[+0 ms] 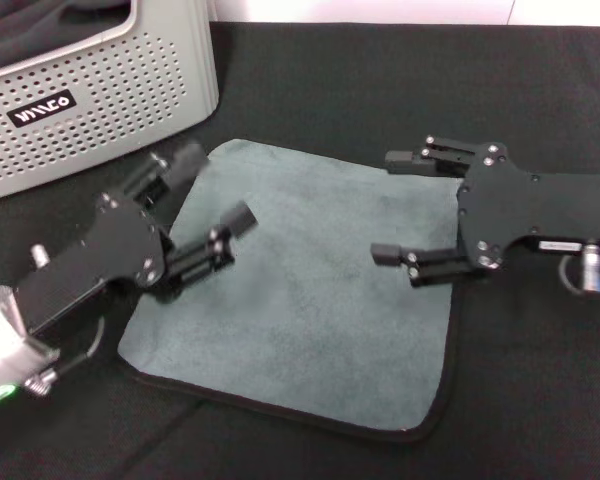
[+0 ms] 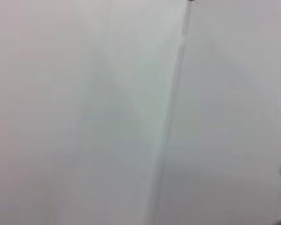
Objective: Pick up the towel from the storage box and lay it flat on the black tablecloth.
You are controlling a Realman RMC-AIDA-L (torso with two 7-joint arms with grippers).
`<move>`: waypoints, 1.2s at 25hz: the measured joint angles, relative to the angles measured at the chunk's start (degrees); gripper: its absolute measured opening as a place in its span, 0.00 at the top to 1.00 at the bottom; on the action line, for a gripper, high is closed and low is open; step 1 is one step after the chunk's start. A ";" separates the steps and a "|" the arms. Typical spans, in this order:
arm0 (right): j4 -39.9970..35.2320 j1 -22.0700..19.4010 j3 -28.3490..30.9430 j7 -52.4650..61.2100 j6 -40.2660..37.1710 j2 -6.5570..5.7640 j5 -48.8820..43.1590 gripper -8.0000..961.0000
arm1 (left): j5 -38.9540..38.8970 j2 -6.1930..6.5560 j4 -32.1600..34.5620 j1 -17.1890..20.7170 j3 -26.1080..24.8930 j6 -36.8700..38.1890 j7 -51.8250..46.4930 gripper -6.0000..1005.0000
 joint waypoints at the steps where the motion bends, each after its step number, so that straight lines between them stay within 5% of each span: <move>1: -1.17 -0.18 0.51 1.74 1.39 -0.01 -0.76 0.09 | 1.14 0.46 0.90 0.10 0.71 1.13 -3.47 0.12; 5: -7.16 -0.93 4.04 10.40 10.00 -0.09 -3.23 0.09 | 6.60 1.23 6.43 0.60 1.72 4.19 -16.12 0.12; 9: -9.43 -0.77 7.14 16.51 15.98 -0.43 -3.47 0.09 | 10.14 0.32 10.71 1.62 1.96 5.19 -19.58 0.13; 30: -6.74 -1.06 6.65 20.22 17.54 -0.33 -5.69 0.09 | 15.32 -0.37 11.91 -2.60 2.01 3.96 -22.75 0.13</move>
